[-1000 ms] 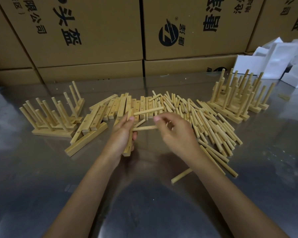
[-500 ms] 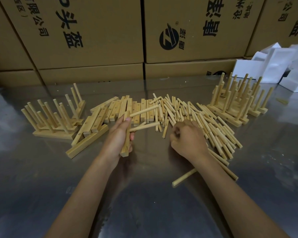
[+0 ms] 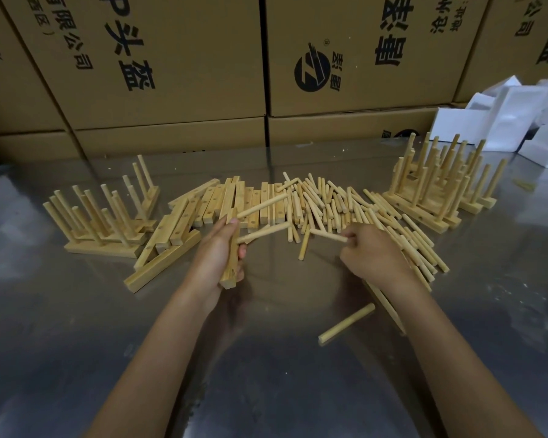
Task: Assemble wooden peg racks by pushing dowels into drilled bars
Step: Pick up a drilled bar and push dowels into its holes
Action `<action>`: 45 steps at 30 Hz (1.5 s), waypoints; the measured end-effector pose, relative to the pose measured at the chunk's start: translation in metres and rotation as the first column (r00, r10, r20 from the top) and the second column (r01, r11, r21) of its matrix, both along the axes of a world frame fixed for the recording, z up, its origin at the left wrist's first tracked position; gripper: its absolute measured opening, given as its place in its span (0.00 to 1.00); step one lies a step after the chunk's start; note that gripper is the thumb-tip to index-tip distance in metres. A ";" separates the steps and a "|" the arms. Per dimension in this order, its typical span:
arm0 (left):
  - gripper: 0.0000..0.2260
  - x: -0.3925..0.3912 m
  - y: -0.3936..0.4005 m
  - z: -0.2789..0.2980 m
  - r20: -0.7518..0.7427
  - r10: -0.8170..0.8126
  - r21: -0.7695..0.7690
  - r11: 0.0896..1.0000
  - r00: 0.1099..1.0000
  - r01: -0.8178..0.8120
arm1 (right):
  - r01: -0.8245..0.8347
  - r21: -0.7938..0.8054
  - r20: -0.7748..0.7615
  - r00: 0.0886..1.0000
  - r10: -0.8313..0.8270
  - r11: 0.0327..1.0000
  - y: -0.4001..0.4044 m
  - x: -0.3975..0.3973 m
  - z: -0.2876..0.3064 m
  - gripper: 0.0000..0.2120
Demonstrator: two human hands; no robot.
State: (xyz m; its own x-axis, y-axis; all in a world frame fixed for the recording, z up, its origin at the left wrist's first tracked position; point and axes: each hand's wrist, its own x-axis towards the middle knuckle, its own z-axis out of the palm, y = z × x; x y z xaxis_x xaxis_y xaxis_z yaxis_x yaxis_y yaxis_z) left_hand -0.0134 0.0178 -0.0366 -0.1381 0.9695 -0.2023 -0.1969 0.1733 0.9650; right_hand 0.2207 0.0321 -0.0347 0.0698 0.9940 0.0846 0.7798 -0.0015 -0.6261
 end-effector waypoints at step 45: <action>0.14 0.016 -0.009 0.007 0.182 0.103 0.032 0.993 0.978 -0.111 | -0.510 0.442 0.050 0.835 0.548 0.738 -0.049 -0.072 0.002 0.09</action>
State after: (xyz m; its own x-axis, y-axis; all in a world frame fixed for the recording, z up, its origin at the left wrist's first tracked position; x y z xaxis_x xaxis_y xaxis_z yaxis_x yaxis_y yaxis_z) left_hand 0.0025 0.0092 -0.0292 -0.2063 0.9592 -0.1932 -0.3832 0.1024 0.9180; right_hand 0.1491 -0.0172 -0.0330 -0.4315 0.7379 0.5190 0.5232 0.6733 -0.5224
